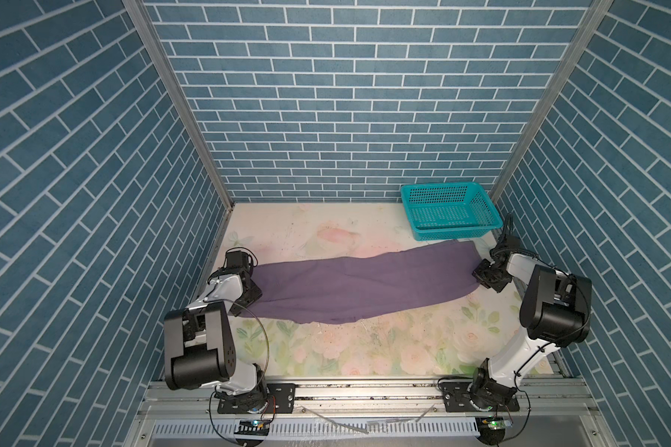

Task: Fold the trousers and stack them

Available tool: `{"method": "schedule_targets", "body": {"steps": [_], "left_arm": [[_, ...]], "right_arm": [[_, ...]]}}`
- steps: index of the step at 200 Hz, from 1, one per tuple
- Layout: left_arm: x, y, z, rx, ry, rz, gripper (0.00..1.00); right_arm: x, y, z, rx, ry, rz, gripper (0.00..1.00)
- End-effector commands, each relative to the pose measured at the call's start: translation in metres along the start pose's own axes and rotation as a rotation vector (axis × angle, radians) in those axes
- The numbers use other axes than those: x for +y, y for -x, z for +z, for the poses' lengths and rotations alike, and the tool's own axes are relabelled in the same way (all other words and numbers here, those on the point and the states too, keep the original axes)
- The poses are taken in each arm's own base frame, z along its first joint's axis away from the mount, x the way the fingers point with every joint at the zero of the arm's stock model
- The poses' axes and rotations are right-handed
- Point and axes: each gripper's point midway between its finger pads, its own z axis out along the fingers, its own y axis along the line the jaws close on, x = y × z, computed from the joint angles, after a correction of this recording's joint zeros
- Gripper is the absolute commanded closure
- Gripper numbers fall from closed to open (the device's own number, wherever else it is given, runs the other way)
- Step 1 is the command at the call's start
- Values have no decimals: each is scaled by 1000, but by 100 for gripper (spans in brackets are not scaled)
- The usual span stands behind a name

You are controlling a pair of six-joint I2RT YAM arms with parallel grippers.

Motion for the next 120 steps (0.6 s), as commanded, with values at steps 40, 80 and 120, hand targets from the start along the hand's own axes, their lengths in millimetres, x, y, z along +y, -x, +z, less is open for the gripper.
{"method": "schedule_targets", "body": {"steps": [40,80,120], "left_arm": [[-82,0,-101,-212,-127,221,40],[-194,-63,-144,-223,-339,450,40],[-299,-168,-163,-104,-500,696,72]], "right_arm": [[-2,-6,-55,-174,86,16,100],[-17,-17,-95,-294,73,18,100],[-15,-20,-101,-299,84,-23,100]]}}
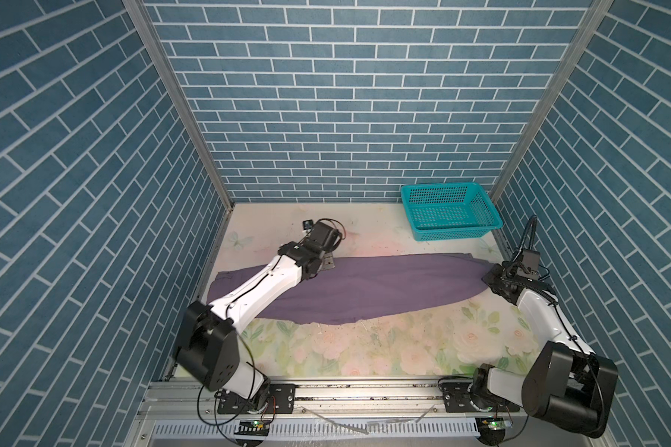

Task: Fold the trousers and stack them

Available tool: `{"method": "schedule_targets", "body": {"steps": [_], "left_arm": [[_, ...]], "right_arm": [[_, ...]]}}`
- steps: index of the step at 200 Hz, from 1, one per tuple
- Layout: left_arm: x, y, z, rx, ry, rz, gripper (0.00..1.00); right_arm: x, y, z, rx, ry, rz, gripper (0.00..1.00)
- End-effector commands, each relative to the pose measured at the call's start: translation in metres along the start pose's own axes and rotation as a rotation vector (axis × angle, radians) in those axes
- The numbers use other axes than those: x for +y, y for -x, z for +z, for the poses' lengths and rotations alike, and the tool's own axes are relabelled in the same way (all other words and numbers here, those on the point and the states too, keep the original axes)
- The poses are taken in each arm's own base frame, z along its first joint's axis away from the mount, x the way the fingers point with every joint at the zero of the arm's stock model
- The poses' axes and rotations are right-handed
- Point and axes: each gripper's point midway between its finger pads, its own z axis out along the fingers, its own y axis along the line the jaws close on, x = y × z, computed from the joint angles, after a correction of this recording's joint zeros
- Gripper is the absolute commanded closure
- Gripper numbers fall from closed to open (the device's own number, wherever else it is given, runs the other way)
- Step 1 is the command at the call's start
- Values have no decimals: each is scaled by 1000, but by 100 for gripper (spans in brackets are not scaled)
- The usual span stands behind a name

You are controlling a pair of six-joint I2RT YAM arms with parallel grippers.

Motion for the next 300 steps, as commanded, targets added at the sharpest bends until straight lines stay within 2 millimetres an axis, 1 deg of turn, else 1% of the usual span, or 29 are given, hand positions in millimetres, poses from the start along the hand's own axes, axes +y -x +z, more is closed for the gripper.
{"method": "schedule_targets", "body": {"steps": [1,12,13,14,38,47,72,81,106,122,136,171,180,187,195,207,216,222,227,234,251,254,258,259,267,272,276,285,300], "left_arm": [[-68,-28,13,81,-100,94,74],[-103,-38,17,108,-155,135,80],[-105,-42,19,119,-157,140,80],[-108,-40,19,115,-163,141,81],[-158,-67,33,178,-243,184,83],[-173,-77,39,211,-270,192,83],[-206,-102,57,278,-318,199,83],[-218,-108,61,291,-342,203,83],[-238,-119,76,326,-365,198,84],[-243,-125,89,347,-359,191,85],[-246,-133,99,374,-355,190,86],[-250,-153,121,433,-363,168,84],[-249,-154,123,443,-377,155,84],[-250,-149,122,442,-396,136,84],[-245,-142,121,438,-407,108,82],[-235,-119,111,404,-431,54,77],[-222,-97,103,370,-448,6,70],[-213,-75,91,336,-470,-34,69],[-201,-62,87,314,-476,-64,67],[-183,-36,72,265,-492,-115,66],[-124,11,46,158,-481,-221,61],[-115,22,36,131,-486,-238,61],[-101,28,29,112,-476,-253,61],[-95,29,30,109,-467,-260,61],[-63,46,14,57,-446,-304,60],[-44,51,9,39,-422,-326,59],[-29,57,-1,12,-412,-342,59],[4,64,-15,-33,-372,-377,57],[55,61,-36,-86,-289,-430,56]], "right_arm": [[-8,-5,0,1,-30,-14,100],[-4,-4,1,-2,-9,-9,100],[-3,-4,1,-2,-7,-10,100],[-3,-3,1,-5,-6,-9,100],[11,4,3,-17,52,-12,100],[16,8,4,-30,64,-16,100],[45,15,6,-33,175,-29,100],[56,18,5,-40,213,-40,100],[95,16,-5,-42,305,-106,100],[121,11,-17,-44,358,-150,100],[137,4,-27,-38,397,-169,100],[159,-13,-55,-27,452,-179,100],[162,-14,-64,-42,459,-183,100],[165,-15,-71,-46,468,-188,100],[169,-15,-77,-53,482,-197,100],[177,-20,-85,-52,498,-220,100],[185,-28,-89,-41,513,-246,100],[190,-34,-90,-30,520,-262,100],[195,-40,-91,-21,529,-280,100],[203,-50,-91,-5,538,-306,100],[223,-76,-94,23,557,-392,100],[228,-80,-96,27,564,-407,100],[233,-87,-97,33,570,-430,100],[234,-89,-97,35,571,-435,100],[246,-102,-100,45,589,-478,100],[253,-110,-102,54,601,-504,100],[260,-117,-104,59,613,-527,100],[274,-133,-108,73,632,-580,100],[296,-160,-113,97,670,-658,100]]}}
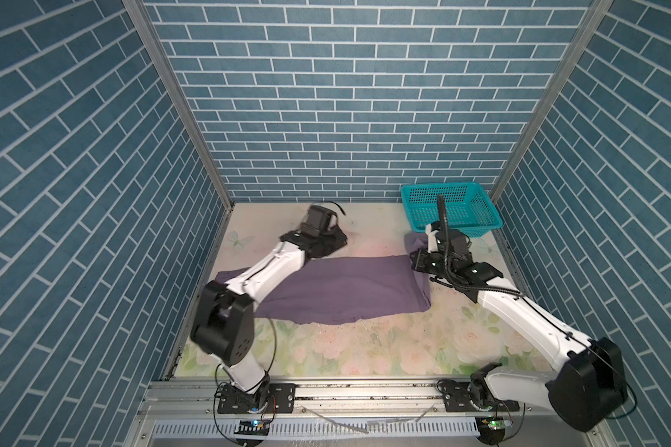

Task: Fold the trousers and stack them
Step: 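Fold the leg ends over toward the waistband with the right gripper and release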

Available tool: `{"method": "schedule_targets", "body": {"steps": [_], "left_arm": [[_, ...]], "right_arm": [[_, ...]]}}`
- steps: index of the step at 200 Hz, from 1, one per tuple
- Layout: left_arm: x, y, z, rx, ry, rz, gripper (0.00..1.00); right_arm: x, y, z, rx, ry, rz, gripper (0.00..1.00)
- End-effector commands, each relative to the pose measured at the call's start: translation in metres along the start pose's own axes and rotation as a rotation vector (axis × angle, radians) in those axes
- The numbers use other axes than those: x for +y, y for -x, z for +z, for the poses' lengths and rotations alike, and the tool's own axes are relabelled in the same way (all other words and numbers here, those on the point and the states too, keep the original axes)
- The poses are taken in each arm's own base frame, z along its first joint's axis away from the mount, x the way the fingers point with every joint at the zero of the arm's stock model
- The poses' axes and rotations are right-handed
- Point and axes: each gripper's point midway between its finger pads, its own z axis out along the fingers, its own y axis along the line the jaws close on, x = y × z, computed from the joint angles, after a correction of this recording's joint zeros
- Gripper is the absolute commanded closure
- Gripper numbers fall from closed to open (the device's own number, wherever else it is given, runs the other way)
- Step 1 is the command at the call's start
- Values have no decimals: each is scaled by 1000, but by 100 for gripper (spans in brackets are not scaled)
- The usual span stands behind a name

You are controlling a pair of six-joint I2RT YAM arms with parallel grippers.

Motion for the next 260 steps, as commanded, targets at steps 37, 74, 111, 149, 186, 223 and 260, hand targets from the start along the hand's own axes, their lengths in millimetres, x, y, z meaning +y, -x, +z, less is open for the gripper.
{"method": "schedule_targets", "body": {"steps": [37,74,111,149,186,223,260], "left_arm": [[124,0,-99,-142,245,-114,52],[173,-28,-111,-104,342,-157,33],[184,-43,-91,-37,345,-173,15],[169,-38,-66,17,295,-160,14],[131,-52,-37,96,286,-4,15],[109,-89,6,223,262,72,23],[87,-122,44,296,227,137,29]], "right_arm": [[113,-36,57,113,175,-222,100],[168,-110,100,326,313,-340,100],[163,-161,112,476,311,-458,83],[138,-149,81,448,235,-591,60],[108,-117,34,341,144,-614,48],[35,-97,21,339,21,-387,47],[-21,-94,27,380,13,-77,51]]}}
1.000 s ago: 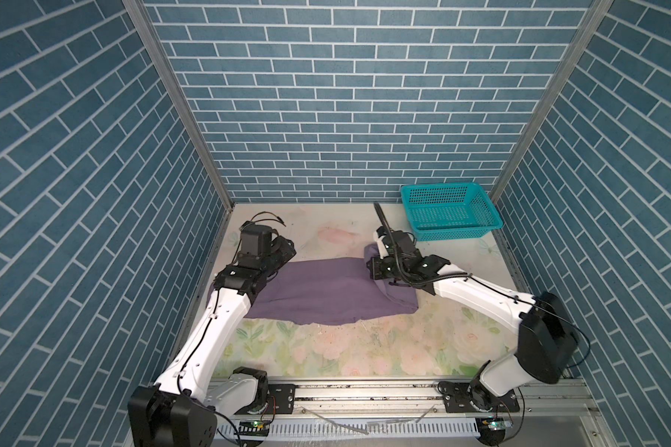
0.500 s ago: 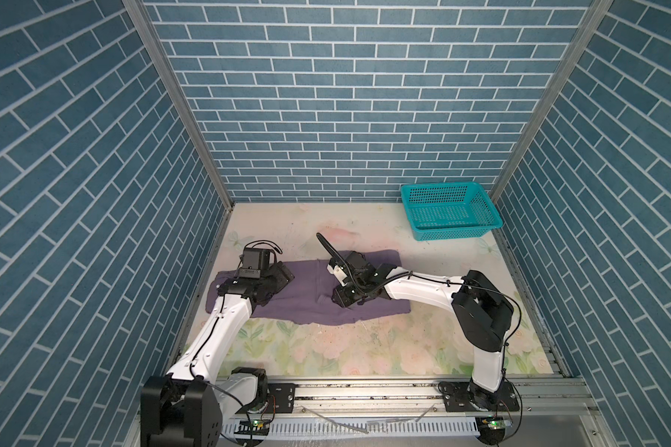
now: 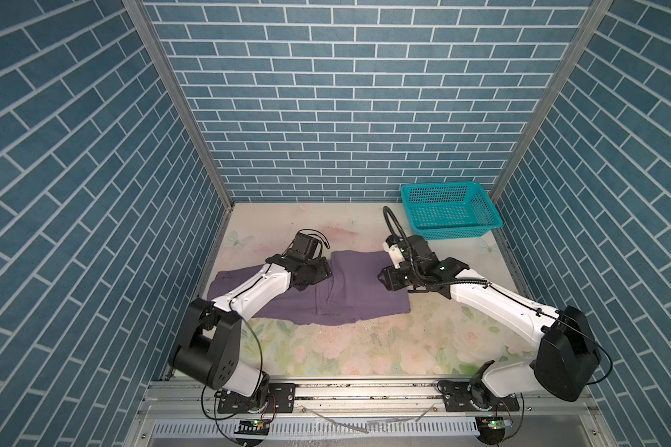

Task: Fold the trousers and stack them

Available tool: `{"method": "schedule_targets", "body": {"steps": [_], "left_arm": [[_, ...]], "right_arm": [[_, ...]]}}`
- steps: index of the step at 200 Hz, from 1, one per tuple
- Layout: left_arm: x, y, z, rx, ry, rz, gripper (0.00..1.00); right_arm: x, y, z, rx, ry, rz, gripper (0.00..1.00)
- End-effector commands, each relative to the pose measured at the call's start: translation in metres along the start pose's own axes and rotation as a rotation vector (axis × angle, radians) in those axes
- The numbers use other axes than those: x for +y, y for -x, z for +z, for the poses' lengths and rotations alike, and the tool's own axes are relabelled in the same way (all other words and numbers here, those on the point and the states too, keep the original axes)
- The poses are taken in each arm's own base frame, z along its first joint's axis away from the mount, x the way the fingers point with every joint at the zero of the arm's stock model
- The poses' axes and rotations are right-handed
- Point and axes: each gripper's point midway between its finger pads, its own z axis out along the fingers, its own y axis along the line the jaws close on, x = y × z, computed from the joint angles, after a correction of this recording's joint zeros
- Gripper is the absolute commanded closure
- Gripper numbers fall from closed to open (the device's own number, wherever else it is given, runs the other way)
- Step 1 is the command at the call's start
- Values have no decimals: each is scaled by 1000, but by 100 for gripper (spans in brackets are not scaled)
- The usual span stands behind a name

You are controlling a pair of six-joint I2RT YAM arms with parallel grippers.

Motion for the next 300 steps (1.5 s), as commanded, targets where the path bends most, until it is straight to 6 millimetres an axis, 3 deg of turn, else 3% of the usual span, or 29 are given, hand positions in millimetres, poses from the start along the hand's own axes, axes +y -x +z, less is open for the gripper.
{"method": "schedule_targets", "body": {"steps": [1,44,70,81,94,131,152,196,215,222,227,233,237,241,247,259,300], "left_arm": [[-27,-4,16,8,-43,58,29],[-36,-10,57,61,-15,79,47],[-35,-13,64,82,-1,78,78],[-35,-12,60,83,8,83,91],[-36,-9,49,77,23,98,100],[-23,2,-2,32,131,123,100],[-10,-1,-18,31,186,120,100],[28,-19,-3,91,285,71,100],[41,-17,0,96,291,25,100],[40,-14,-2,86,278,15,95],[38,-12,-4,77,267,13,85],[35,-9,-5,68,258,14,66],[33,-8,-5,68,251,18,46],[31,-7,-4,70,243,20,32],[27,-7,-3,75,230,25,22],[23,-8,0,93,222,29,18],[9,-9,-1,82,149,35,20]], "right_arm": [[-20,-30,10,98,45,185,52],[-30,-35,25,126,137,350,62],[-33,-34,26,121,136,372,62],[-35,-34,26,119,130,377,62],[-39,-35,26,123,118,384,62],[-42,-34,28,127,103,389,62],[-42,-32,29,128,106,390,62],[-42,-34,31,139,104,393,63],[-44,-38,30,140,94,393,62],[-44,-38,30,140,92,392,62],[-45,-39,30,142,91,392,62],[-45,-40,30,143,90,392,61],[-45,-40,31,144,88,392,61],[-46,-40,30,143,85,392,60],[-47,-41,31,144,80,392,59],[-48,-40,31,145,70,391,56],[-67,-45,30,183,-50,373,43]]}}
